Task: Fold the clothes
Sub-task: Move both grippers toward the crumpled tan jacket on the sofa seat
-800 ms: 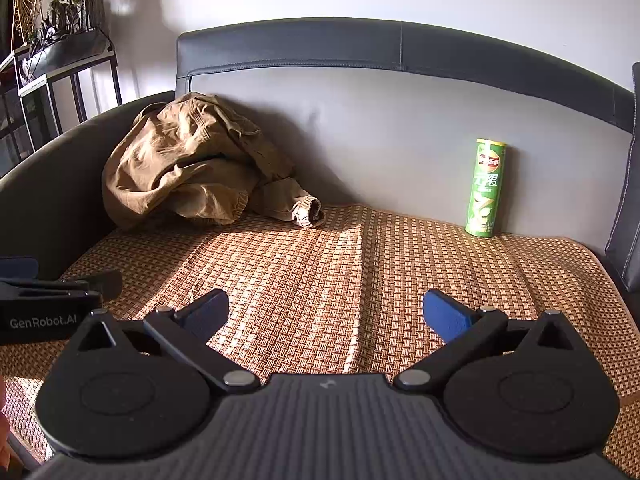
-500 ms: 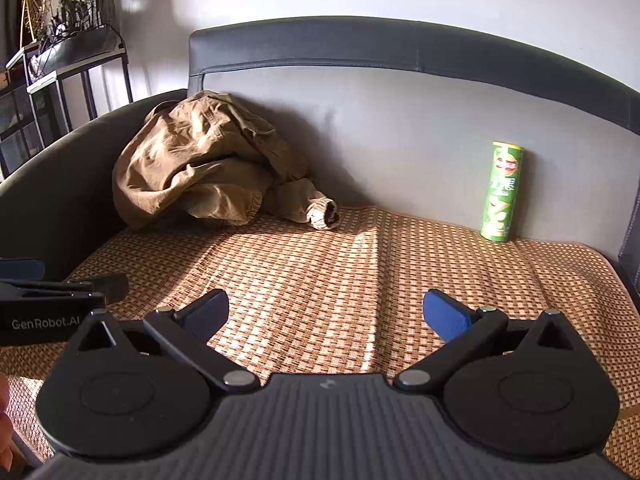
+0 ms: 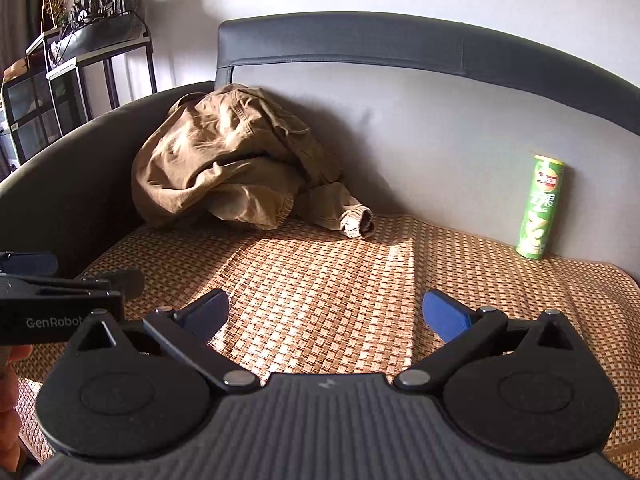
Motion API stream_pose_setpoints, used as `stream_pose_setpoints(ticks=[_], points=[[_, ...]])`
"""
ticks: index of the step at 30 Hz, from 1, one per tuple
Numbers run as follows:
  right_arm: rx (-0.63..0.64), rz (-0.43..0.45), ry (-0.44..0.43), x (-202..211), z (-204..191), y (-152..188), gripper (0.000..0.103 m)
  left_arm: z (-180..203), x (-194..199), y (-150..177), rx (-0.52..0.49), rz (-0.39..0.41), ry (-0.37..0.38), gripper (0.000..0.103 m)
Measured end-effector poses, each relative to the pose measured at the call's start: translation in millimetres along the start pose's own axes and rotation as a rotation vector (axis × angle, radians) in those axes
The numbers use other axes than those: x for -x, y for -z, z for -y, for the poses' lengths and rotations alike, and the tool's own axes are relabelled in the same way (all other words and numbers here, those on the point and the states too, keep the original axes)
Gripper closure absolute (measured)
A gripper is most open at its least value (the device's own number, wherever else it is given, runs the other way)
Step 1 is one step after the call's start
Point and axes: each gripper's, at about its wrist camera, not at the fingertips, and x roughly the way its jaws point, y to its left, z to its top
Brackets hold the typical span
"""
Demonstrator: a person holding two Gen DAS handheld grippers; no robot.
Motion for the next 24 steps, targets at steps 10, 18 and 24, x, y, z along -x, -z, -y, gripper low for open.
stream_pose_setpoints(ticks=[10, 18, 24], points=[[0.008, 0.009, -0.011, -7.4, -7.9, -6.1, 0.000, -5.5, -5.6, -2.0, 0.009, -0.009, -0.005, 0.000], [0.015, 0.010, -0.009, -8.6, -11.4, -6.4, 0.000, -7.3, -3.7, -1.5, 0.012, -0.001, -0.001, 0.000], [0.014, 0.011, -0.007, -8.3, -10.7, -6.0, 0.000, -5.3, -4.8, -1.7, 0.009, 0.000, -0.003, 0.000]])
